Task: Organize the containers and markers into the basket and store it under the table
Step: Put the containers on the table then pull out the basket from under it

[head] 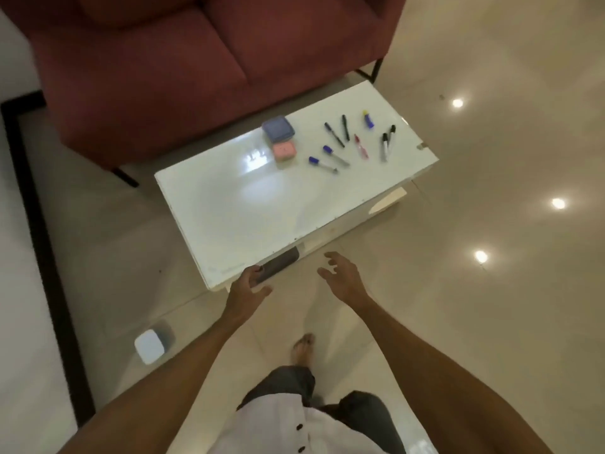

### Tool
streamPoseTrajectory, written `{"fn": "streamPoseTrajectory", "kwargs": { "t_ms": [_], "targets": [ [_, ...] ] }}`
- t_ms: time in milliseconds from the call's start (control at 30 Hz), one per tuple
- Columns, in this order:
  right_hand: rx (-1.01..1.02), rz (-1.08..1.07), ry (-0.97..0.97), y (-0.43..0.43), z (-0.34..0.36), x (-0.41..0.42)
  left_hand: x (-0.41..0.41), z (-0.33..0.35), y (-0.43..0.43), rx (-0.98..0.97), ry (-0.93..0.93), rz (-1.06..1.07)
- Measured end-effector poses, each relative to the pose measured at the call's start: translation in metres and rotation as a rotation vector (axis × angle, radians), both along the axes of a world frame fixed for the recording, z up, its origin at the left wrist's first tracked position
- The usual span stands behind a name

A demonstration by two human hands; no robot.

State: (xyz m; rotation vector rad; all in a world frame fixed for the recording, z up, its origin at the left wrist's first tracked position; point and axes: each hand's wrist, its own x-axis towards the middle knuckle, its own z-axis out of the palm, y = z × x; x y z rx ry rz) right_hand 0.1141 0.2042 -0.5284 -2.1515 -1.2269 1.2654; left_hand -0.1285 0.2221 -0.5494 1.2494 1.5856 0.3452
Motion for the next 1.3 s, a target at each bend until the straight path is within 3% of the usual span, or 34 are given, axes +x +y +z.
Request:
{"fn": "streamPoseTrajectory", "kwargs": {
  "t_ms": [200,433,667,867,967,1100,1300],
  "targets": [
    [-0.060,0.040,0.051,0.028,-0.068,0.003,0.000,-0.060,-0.014,-0.113,-0.002,0.300],
    [-0.118,0.086,0.138,0.068,-0.242,0.004,-0.004,-0.219,-0.024,-0.229,0.028,0.575],
    [-0.053,0.055,0.157,0.109,-0.437,0.000,-0.019,-0.401,0.010,-0.096,0.021,0.835],
    [0.087,-0.051,0.264,0.168,-0.538,-0.011,-0.046,-0.500,0.061,0.110,0.069,0.964],
    [0.094,-0.046,0.261,0.203,-0.596,-0.026,-0.062,-0.558,0.089,0.129,-0.004,1.044],
    [0.061,-0.080,0.288,0.225,-0.608,-0.036,-0.071,-0.572,0.108,-0.005,-0.042,1.090],
    [0.075,-0.076,0.304,0.199,-0.601,-0.038,-0.067,-0.568,0.074,0.033,0.121,1.087]
  ]
}}
